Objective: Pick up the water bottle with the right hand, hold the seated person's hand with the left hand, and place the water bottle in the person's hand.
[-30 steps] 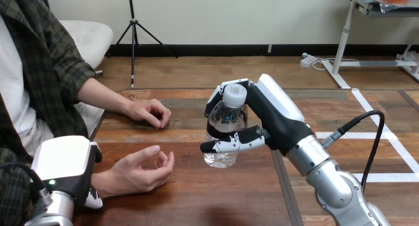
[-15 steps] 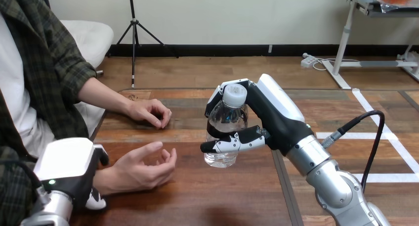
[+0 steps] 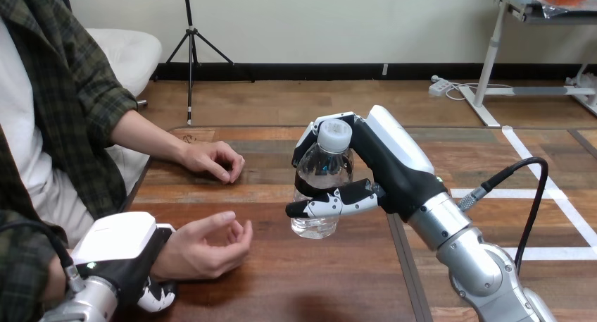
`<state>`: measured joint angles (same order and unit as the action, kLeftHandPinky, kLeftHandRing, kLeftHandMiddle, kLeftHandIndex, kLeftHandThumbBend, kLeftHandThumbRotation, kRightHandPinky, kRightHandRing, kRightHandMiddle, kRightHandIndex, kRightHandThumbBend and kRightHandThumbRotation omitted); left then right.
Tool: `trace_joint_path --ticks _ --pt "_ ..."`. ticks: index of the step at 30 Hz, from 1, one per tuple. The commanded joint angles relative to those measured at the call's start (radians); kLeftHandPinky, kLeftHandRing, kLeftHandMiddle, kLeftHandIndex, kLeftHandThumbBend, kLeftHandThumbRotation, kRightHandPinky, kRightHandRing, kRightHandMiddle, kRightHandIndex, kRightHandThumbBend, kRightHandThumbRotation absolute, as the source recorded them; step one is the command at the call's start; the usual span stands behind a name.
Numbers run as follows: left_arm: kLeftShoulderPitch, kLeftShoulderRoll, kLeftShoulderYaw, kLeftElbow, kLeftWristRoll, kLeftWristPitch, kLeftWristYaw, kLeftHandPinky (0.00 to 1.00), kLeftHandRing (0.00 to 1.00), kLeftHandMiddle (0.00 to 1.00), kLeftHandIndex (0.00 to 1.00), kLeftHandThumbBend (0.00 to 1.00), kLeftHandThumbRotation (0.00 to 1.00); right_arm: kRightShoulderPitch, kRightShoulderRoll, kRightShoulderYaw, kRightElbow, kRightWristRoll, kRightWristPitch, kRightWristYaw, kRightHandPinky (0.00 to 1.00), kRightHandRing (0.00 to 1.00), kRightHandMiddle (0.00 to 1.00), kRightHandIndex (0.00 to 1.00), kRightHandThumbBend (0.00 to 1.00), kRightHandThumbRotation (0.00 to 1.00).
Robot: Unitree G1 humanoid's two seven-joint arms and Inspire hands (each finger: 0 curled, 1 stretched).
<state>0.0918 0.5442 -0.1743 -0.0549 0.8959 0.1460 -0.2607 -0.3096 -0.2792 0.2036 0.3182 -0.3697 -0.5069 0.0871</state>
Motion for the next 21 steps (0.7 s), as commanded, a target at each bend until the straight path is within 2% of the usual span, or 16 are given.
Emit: trace_joint_path --ticks 1,6,15,21 --pt "-0.001 -0.024 -0.076 0.001 -0.073 -0.058 -0.069 0.60 0.69 0.73 0.73 0.85 0.00 -0.063 -0.001 -0.024 -0.043 0.023 -0.015 -0.006 0.35 0.38 0.43 0.43 0.76 0.00" --pt "-0.003 -0.026 -0.078 0.001 -0.096 -0.058 -0.073 0.60 0.70 0.73 0.73 0.85 0.00 -0.063 -0.002 -0.024 -0.040 0.025 -0.018 -0.006 0.35 0.38 0.43 0.43 0.76 0.00" --pt "-0.011 -0.028 -0.092 0.002 -0.086 -0.045 -0.071 0.61 0.70 0.73 0.73 0.84 0.00 -0.062 -0.001 -0.025 -0.044 0.022 -0.010 -0.006 0.35 0.38 0.43 0.43 0.76 0.00" --pt "-0.013 -0.039 -0.098 0.008 -0.061 -0.034 -0.037 0.60 0.69 0.73 0.73 0.84 0.00 -0.063 -0.002 -0.026 -0.043 0.019 -0.015 -0.009 0.35 0.38 0.43 0.43 0.76 0.00"
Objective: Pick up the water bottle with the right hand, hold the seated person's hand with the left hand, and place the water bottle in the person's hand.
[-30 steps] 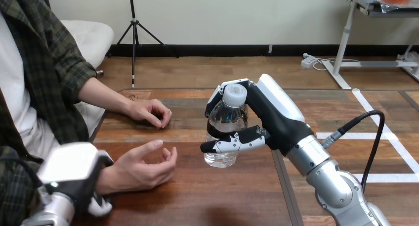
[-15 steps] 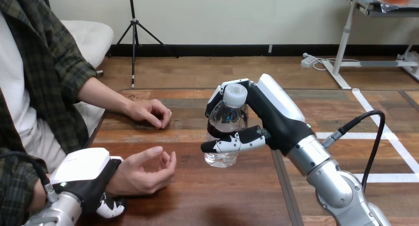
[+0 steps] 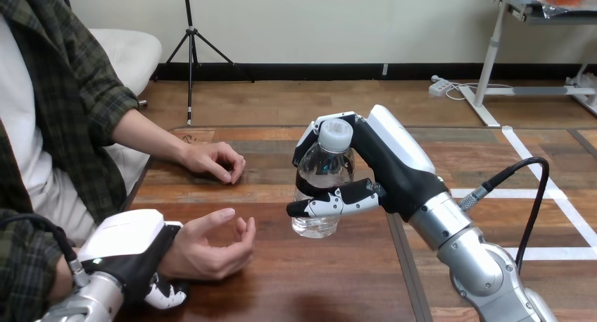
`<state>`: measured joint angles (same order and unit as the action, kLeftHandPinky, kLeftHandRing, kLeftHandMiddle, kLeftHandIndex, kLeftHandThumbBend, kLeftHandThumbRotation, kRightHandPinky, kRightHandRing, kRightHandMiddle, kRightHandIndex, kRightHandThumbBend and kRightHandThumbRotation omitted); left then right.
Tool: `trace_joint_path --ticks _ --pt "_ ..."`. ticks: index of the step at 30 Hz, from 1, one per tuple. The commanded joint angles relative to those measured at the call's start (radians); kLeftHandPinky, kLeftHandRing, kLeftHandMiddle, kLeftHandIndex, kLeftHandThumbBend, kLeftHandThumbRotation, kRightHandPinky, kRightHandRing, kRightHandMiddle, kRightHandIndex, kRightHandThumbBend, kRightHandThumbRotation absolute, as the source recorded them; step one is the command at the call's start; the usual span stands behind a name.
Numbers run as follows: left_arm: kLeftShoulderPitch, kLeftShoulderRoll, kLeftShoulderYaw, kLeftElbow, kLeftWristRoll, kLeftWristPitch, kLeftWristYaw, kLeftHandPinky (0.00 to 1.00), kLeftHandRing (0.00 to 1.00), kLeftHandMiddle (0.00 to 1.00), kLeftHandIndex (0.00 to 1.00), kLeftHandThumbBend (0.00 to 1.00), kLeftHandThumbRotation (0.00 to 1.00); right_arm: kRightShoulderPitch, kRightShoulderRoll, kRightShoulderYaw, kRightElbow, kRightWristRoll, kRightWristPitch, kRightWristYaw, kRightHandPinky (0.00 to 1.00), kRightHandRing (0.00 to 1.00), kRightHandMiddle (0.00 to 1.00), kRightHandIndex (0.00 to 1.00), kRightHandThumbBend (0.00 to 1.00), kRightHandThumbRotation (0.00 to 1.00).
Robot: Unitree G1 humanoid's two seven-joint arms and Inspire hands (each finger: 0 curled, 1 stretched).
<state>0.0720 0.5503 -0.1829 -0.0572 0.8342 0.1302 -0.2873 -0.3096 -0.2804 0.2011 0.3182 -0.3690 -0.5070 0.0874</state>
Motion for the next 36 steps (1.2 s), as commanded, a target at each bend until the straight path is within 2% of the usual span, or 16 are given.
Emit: trace_joint_path --ticks 1,9,12,15,18,21,24,27,36 --pt "0.006 -0.049 -0.091 0.014 0.010 -0.016 0.005 0.59 0.69 0.73 0.73 0.84 0.00 -0.062 -0.001 -0.023 -0.044 0.019 -0.014 -0.009 0.35 0.38 0.43 0.43 0.76 0.00" --pt "0.003 -0.065 -0.104 0.039 0.063 -0.015 0.113 0.53 0.61 0.64 0.67 0.86 0.00 -0.061 -0.002 -0.025 -0.044 0.022 -0.017 -0.008 0.35 0.38 0.43 0.43 0.76 0.00" --pt "0.000 -0.065 -0.121 0.051 0.111 -0.003 0.165 0.50 0.56 0.60 0.62 0.86 0.00 -0.062 -0.004 -0.025 -0.042 0.019 -0.025 -0.012 0.35 0.38 0.43 0.43 0.76 0.00" --pt "0.001 -0.079 -0.116 0.060 0.106 -0.004 0.201 0.43 0.49 0.53 0.56 0.85 0.00 -0.058 -0.003 -0.026 -0.051 0.021 -0.012 -0.007 0.35 0.38 0.43 0.43 0.76 0.00" --pt "-0.004 -0.082 -0.122 0.064 0.122 0.013 0.206 0.40 0.46 0.51 0.54 0.83 0.00 -0.059 -0.004 -0.026 -0.046 0.022 -0.019 -0.008 0.35 0.38 0.43 0.43 0.76 0.00" --pt "-0.005 -0.094 -0.121 0.080 0.127 0.009 0.261 0.38 0.43 0.47 0.51 0.83 0.00 -0.058 -0.005 -0.026 -0.048 0.022 -0.019 -0.007 0.35 0.38 0.43 0.43 0.76 0.00" --pt "-0.011 -0.090 -0.128 0.083 0.129 0.020 0.245 0.35 0.40 0.45 0.49 0.82 0.00 -0.056 -0.006 -0.027 -0.052 0.021 -0.015 -0.007 0.35 0.38 0.43 0.43 0.76 0.00" --pt "-0.009 -0.096 -0.125 0.096 0.125 0.009 0.291 0.34 0.40 0.45 0.48 0.83 0.00 -0.057 -0.007 -0.027 -0.049 0.022 -0.022 -0.008 0.35 0.38 0.43 0.43 0.76 0.00" --pt "-0.015 -0.102 -0.130 0.117 0.122 0.012 0.329 0.35 0.42 0.47 0.50 0.81 0.00 -0.058 -0.008 -0.029 -0.046 0.024 -0.026 -0.010 0.35 0.38 0.43 0.43 0.76 0.00"
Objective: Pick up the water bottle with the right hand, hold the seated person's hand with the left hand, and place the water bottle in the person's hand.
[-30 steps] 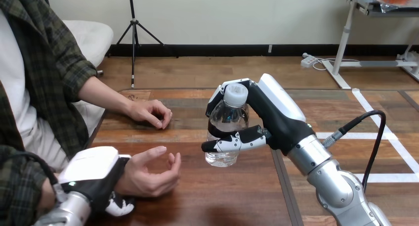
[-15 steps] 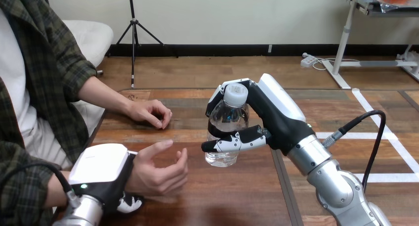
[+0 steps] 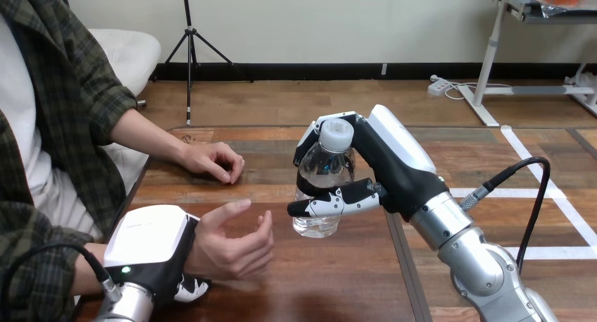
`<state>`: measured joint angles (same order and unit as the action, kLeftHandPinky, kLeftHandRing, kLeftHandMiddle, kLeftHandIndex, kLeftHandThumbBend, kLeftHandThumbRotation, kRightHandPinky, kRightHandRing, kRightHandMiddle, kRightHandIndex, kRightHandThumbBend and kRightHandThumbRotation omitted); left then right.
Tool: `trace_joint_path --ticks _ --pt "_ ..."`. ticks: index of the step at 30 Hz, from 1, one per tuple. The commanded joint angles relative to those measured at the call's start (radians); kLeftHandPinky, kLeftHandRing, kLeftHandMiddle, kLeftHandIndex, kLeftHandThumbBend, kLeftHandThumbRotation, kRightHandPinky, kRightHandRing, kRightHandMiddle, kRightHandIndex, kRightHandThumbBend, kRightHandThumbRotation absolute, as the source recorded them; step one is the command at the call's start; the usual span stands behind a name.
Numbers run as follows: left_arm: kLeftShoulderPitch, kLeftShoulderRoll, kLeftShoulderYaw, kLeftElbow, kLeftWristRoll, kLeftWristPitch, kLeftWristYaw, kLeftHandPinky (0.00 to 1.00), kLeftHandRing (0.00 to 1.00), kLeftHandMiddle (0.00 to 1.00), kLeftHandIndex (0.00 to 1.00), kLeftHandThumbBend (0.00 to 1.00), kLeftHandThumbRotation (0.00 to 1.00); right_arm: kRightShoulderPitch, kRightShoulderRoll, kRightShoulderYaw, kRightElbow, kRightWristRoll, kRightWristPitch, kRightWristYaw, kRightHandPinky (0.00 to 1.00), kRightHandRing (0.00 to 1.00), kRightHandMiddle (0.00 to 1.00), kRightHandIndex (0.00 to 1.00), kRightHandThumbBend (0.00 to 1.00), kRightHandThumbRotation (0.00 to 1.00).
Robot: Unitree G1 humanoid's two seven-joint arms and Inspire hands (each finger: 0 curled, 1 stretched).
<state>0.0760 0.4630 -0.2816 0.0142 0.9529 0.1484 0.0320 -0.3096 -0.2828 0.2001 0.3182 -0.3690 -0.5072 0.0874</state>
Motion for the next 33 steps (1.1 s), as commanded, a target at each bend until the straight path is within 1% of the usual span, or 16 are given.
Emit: trace_joint_path --ticks 1,6,7,12,13,16,18,21,24,28,33 --pt "-0.018 -0.019 -0.028 0.049 -0.004 -0.012 0.025 0.36 0.42 0.47 0.50 0.81 0.00 -0.058 -0.006 -0.028 -0.044 0.026 -0.028 -0.010 0.35 0.38 0.43 0.43 0.76 0.00" --pt "-0.014 -0.024 -0.021 0.065 -0.025 -0.040 0.082 0.35 0.41 0.45 0.49 0.82 0.00 -0.058 -0.008 -0.029 -0.041 0.026 -0.031 -0.010 0.35 0.38 0.43 0.43 0.76 0.00" --pt "-0.014 -0.024 -0.021 0.070 -0.025 -0.050 0.103 0.35 0.40 0.45 0.49 0.82 0.00 -0.059 -0.008 -0.029 -0.040 0.028 -0.032 -0.009 0.35 0.38 0.43 0.43 0.76 0.00" --pt "-0.016 -0.024 -0.022 0.093 -0.028 -0.077 0.167 0.33 0.38 0.43 0.47 0.83 0.00 -0.060 -0.008 -0.030 -0.038 0.025 -0.038 -0.014 0.35 0.37 0.43 0.43 0.76 0.00" --pt "-0.016 -0.025 -0.021 0.099 -0.028 -0.087 0.189 0.33 0.38 0.42 0.46 0.84 0.00 -0.060 -0.008 -0.030 -0.037 0.025 -0.037 -0.014 0.35 0.37 0.43 0.43 0.77 0.00" --pt "-0.016 -0.028 -0.020 0.112 -0.035 -0.102 0.226 0.30 0.35 0.40 0.44 0.84 0.00 -0.061 -0.008 -0.030 -0.035 0.025 -0.037 -0.013 0.35 0.37 0.43 0.43 0.77 0.00" --pt "-0.016 -0.031 -0.018 0.118 -0.041 -0.107 0.237 0.30 0.34 0.39 0.44 0.84 0.00 -0.061 -0.009 -0.031 -0.034 0.025 -0.039 -0.013 0.35 0.37 0.43 0.43 0.77 0.00" --pt "-0.016 -0.032 -0.017 0.128 -0.050 -0.122 0.267 0.29 0.34 0.39 0.44 0.83 0.00 -0.060 -0.008 -0.031 -0.037 0.026 -0.038 -0.011 0.35 0.37 0.43 0.43 0.77 0.00" --pt "-0.015 -0.031 -0.015 0.132 -0.067 -0.140 0.279 0.30 0.35 0.40 0.45 0.81 0.00 -0.061 -0.008 -0.031 -0.037 0.029 -0.037 -0.009 0.35 0.37 0.43 0.43 0.77 0.00" --pt "-0.011 -0.034 -0.011 0.139 -0.075 -0.164 0.323 0.30 0.36 0.40 0.45 0.81 0.00 -0.062 -0.008 -0.031 -0.038 0.026 -0.038 -0.011 0.35 0.37 0.43 0.44 0.77 0.00" --pt "-0.007 -0.039 -0.005 0.146 -0.092 -0.195 0.367 0.31 0.36 0.41 0.46 0.80 0.00 -0.063 -0.007 -0.031 -0.037 0.027 -0.046 -0.013 0.35 0.37 0.43 0.43 0.77 0.00"
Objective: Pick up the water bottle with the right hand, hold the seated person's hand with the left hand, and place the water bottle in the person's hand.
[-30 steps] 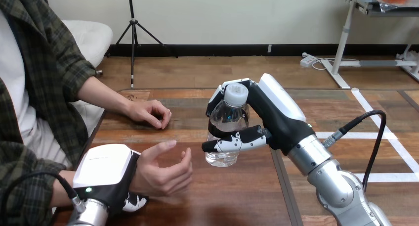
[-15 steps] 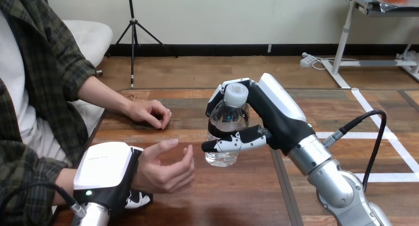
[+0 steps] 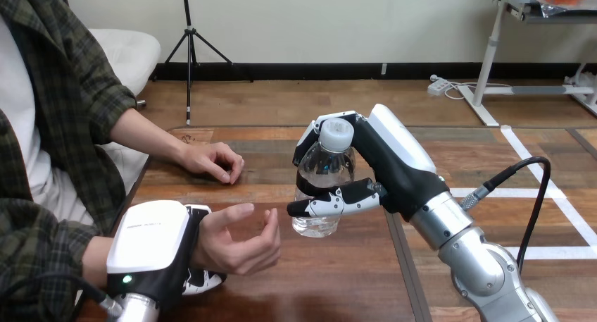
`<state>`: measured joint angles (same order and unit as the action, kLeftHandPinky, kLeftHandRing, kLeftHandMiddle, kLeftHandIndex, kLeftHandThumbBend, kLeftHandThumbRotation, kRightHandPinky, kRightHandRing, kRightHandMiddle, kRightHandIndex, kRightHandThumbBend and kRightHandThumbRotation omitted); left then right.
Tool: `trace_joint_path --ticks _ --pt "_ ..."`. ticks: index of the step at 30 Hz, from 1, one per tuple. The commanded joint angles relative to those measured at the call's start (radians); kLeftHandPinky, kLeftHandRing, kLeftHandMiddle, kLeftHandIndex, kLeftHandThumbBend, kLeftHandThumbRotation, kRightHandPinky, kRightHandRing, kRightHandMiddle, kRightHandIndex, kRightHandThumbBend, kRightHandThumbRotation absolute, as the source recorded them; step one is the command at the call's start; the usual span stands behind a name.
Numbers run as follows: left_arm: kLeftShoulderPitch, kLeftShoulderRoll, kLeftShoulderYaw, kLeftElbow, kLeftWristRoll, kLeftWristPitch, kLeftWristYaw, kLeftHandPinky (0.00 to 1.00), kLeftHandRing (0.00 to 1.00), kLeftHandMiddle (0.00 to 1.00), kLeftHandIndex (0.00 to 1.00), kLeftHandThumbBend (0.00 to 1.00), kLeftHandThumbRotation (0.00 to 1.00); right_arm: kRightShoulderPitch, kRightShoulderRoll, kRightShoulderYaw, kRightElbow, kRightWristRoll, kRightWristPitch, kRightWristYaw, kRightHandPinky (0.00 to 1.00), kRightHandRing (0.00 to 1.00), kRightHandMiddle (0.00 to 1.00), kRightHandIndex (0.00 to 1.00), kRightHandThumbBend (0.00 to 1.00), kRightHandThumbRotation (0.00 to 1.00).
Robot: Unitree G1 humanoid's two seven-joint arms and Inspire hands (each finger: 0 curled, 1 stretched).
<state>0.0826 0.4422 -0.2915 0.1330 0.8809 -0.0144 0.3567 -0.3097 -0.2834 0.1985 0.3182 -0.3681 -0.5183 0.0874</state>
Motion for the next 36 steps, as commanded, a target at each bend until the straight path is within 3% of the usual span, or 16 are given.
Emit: trace_joint_path --ticks 1,13,27,36 --pt "-0.013 -0.019 0.006 0.030 -0.024 -0.043 0.058 0.31 0.36 0.41 0.46 0.80 0.00 -0.063 -0.006 -0.030 -0.037 0.028 -0.037 -0.013 0.35 0.37 0.43 0.43 0.77 0.00" --pt "-0.012 -0.035 0.013 0.046 -0.086 -0.148 0.157 0.32 0.37 0.41 0.46 0.82 0.00 -0.066 -0.006 -0.032 -0.043 0.034 -0.056 -0.012 0.34 0.37 0.43 0.43 0.78 0.00" --pt "-0.008 -0.062 0.012 -0.006 -0.103 -0.202 0.181 0.32 0.37 0.41 0.44 0.80 0.00 -0.075 0.001 -0.036 -0.062 0.053 -0.068 -0.007 0.34 0.37 0.43 0.42 0.80 0.00" --pt "-0.009 -0.076 0.000 -0.039 -0.095 -0.211 0.169 0.31 0.36 0.40 0.43 0.81 0.00 -0.089 0.002 -0.038 -0.076 0.051 -0.064 -0.009 0.35 0.38 0.44 0.42 0.78 0.00"
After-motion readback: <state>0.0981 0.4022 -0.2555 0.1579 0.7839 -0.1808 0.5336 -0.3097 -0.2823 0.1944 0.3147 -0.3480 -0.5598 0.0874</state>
